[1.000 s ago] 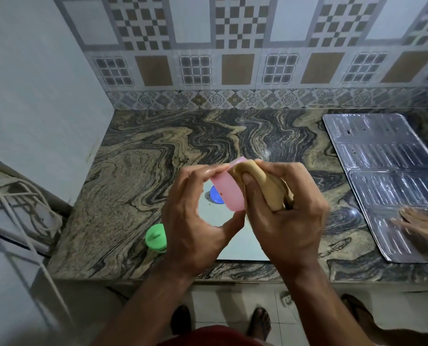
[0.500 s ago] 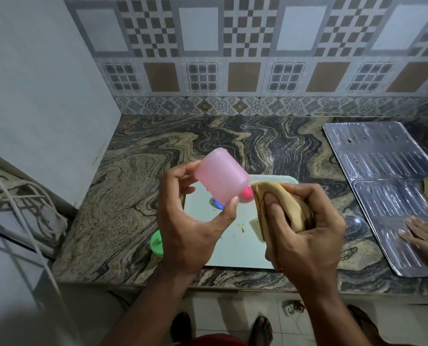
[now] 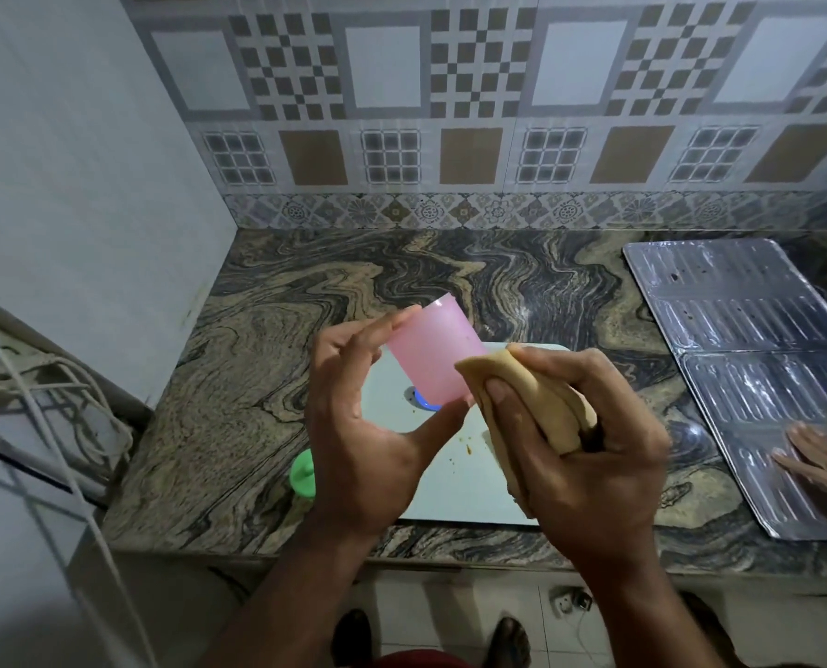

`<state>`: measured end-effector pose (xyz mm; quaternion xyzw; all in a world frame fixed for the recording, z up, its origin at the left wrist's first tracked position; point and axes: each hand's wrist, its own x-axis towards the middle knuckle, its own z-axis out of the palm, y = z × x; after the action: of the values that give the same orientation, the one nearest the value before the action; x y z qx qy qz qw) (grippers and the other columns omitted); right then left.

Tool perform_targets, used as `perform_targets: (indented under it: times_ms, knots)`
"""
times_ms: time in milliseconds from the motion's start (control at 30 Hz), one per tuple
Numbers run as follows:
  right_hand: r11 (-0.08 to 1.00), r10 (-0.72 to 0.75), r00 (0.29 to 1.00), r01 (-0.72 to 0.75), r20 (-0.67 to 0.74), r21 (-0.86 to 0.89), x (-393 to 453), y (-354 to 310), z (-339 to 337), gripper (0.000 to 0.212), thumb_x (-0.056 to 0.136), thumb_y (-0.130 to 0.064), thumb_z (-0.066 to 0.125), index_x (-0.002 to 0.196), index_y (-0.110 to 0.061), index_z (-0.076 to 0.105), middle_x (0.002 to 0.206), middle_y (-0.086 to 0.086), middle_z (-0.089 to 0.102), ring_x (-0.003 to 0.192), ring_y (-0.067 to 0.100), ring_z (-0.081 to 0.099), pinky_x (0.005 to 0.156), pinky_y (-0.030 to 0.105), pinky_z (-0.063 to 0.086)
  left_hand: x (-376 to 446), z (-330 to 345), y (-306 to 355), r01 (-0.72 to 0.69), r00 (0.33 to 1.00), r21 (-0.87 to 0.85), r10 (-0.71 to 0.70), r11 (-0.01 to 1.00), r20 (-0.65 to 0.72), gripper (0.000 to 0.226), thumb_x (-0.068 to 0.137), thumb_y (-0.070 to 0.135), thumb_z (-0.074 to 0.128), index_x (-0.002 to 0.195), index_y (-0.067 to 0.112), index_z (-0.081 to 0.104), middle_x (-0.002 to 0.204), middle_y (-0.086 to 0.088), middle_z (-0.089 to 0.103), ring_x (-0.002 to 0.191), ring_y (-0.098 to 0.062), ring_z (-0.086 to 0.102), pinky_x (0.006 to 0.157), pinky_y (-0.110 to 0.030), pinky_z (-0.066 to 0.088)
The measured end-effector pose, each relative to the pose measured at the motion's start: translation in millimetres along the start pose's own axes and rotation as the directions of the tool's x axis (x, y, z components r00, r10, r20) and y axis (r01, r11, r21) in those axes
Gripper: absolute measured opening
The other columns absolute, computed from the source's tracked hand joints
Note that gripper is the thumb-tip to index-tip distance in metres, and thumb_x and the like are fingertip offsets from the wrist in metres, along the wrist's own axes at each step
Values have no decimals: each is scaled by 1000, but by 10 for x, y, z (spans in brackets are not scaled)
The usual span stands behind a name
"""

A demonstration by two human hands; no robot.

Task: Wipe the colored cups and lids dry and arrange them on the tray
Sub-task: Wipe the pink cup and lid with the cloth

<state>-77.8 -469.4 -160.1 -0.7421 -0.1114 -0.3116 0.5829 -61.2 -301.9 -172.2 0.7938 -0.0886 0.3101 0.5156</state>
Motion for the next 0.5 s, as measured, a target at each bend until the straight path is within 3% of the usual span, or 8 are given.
perform_targets:
  times_ms: [67,133,233,333,400,500]
  knots:
    - [996,-32,999,32,7,-81,32,-32,26,19,96,-29,81,107,-14,77,99,0,78,88,17,77,71,39,60,-10,-12,60,-44,999,77,41,996,34,69,71,39,94,130,21,65,114,-2,56,107,-9,59,92,-27,51]
    - [995,-10,1000,8,-18,-99,89,-59,57,18,96,-30,80,107,-18,77,99,-1,77,88,17,76,71,40,60,-36,-2,98,-75,996,94,71,993,52,68,70,37,95,128,19,66,111,-3,56,104,-7,58,90,-22,50]
    - [997,41,997,-45,-70,-64,189,-79,94,16,93,-23,82,105,-29,74,101,-5,79,90,17,77,74,45,61,-87,10,77,-68,997,71,66,995,32,65,70,41,94,126,22,66,110,-3,56,102,-19,60,85,-35,54]
    - [995,90,993,-92,-70,-25,228,-79,121,20,91,-21,81,101,-35,73,96,-12,79,85,11,76,72,33,59,-143,52,46,-14,1000,8,14,1000,-12,67,67,39,95,124,21,65,112,-1,56,104,-27,61,87,-48,55]
    - [994,109,993,-110,-54,-17,202,-68,120,20,90,-21,81,99,-37,72,91,-18,77,80,8,75,70,23,56,-169,82,18,21,998,-44,-24,999,-56,68,67,38,96,124,20,63,115,2,57,106,-30,62,91,-49,56]
    - [980,191,981,-190,-15,53,127,-15,65,13,90,-25,82,96,-34,75,84,-16,78,68,8,74,62,29,57,-147,85,-83,118,980,-164,-142,979,-141,69,66,37,97,122,18,61,118,-9,60,108,-34,63,94,-57,56]
